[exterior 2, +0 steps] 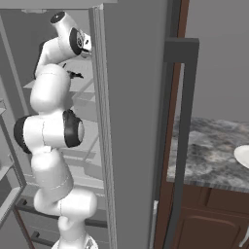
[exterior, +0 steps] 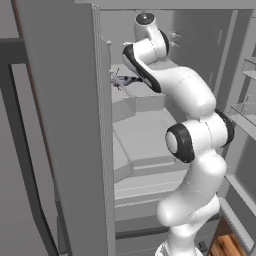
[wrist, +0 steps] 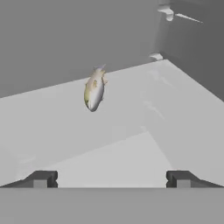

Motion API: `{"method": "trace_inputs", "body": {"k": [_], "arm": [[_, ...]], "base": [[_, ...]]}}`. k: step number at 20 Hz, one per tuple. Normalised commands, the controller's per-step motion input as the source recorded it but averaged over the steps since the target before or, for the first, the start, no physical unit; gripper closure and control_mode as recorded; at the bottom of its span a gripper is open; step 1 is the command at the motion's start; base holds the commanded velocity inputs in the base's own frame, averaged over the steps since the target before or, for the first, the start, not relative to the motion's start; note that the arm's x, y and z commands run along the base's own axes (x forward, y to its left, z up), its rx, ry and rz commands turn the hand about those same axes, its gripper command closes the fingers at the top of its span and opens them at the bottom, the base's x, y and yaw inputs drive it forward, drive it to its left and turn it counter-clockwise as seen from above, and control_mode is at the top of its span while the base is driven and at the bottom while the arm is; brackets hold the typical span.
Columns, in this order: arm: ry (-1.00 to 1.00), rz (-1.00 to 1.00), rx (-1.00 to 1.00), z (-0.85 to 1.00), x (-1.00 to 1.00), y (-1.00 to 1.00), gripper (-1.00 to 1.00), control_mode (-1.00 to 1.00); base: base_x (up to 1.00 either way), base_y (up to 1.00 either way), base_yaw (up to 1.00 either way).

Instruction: Place the fish on the counter behind the older fish on the same shelf of the fridge to maintain FIFO order. Close the fridge door when finished.

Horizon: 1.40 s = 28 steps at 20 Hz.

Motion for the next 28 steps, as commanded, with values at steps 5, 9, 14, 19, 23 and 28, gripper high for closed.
{"method": "trace_inputs", "body": {"k": [5, 9, 14, 19, 23, 28], "arm": [[-0.08, -0.04, 0.05, 0.0, -1.0, 0.01, -1.0, -1.0], [-0.03, -0.08, 0.09, 0.12, -1.0, 0.0, -1.0, -1.0], [0.0, -0.1, 0.1, 0.31, -1.0, 0.0, -1.0, -1.0], [0.0, -0.1, 0.11, 0.18, -1.0, 0.04, -1.0, -1.0], [0.0, -0.07, 0.08, 0.01, -1.0, 0.02, -1.0, -1.0], [0.0, 0.0, 0.01, -0.02, -1.0, -0.01, -1.0, -1.0]], "base": [[0.0, 0.0, 0.0], [0.0, 0.0, 0.0], [0.0, 0.0, 0.0], [0.0, 0.0, 0.0], [0.0, 0.0, 0.0], [0.0, 0.0, 0.0]]}}
